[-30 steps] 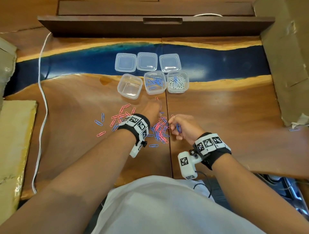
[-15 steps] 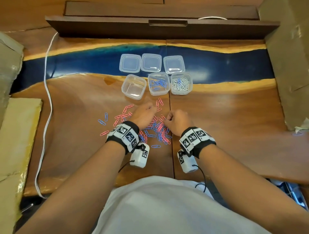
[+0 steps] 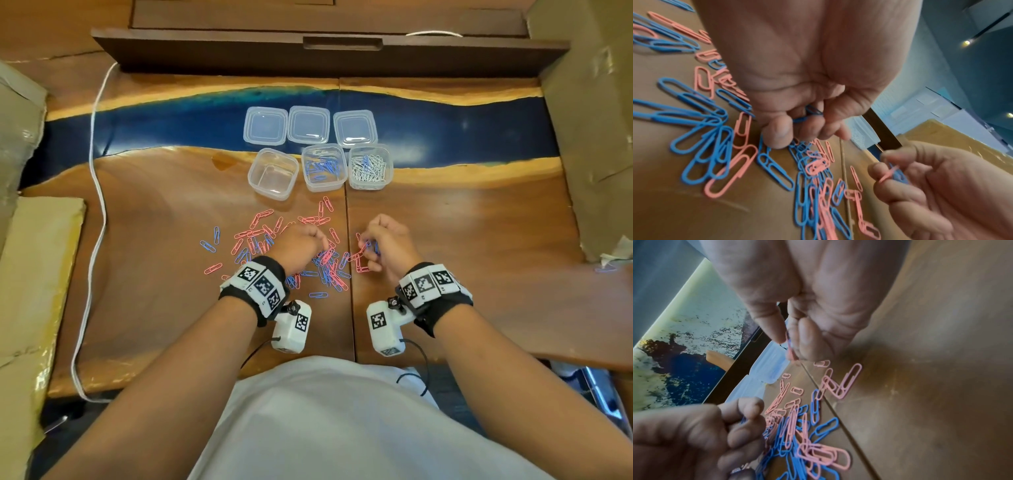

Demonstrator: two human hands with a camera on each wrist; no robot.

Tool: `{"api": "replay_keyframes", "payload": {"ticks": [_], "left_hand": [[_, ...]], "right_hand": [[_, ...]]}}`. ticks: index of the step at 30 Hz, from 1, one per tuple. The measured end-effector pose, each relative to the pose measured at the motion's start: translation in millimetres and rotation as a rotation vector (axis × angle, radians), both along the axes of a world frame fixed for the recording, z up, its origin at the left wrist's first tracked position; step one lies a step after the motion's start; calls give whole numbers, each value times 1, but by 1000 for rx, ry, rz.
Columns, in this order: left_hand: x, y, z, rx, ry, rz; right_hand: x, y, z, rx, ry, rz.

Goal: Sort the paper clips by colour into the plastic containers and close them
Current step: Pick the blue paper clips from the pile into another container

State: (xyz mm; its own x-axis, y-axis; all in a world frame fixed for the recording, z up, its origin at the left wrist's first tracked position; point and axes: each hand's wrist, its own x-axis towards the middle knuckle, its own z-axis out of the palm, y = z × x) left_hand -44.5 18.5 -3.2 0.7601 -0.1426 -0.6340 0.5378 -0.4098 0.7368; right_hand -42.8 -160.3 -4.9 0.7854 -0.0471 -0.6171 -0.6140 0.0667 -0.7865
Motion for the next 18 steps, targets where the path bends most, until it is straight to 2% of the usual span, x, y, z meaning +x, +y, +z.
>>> {"api": "replay_keyframes", "payload": {"ticks": [3,6,8,11,18], "left_hand": [[-6,-17,-4,151,-129,-129],[-11,-33,-15,419,-275,-322],[-10,-39,-20,507,-310,-371],[-8,-43,-19,548,-304,-384],[-10,-36,-14,446,-301,-278]], "right_hand": [[-3,-3,-1,-42,-19,22],[-7,-8,-2,10,-37,0],[-9,-9,-1,49,-40,-12],[-12,-11,1,106,-76,-38],[-15,-10,3,118,-136,-33]]}}
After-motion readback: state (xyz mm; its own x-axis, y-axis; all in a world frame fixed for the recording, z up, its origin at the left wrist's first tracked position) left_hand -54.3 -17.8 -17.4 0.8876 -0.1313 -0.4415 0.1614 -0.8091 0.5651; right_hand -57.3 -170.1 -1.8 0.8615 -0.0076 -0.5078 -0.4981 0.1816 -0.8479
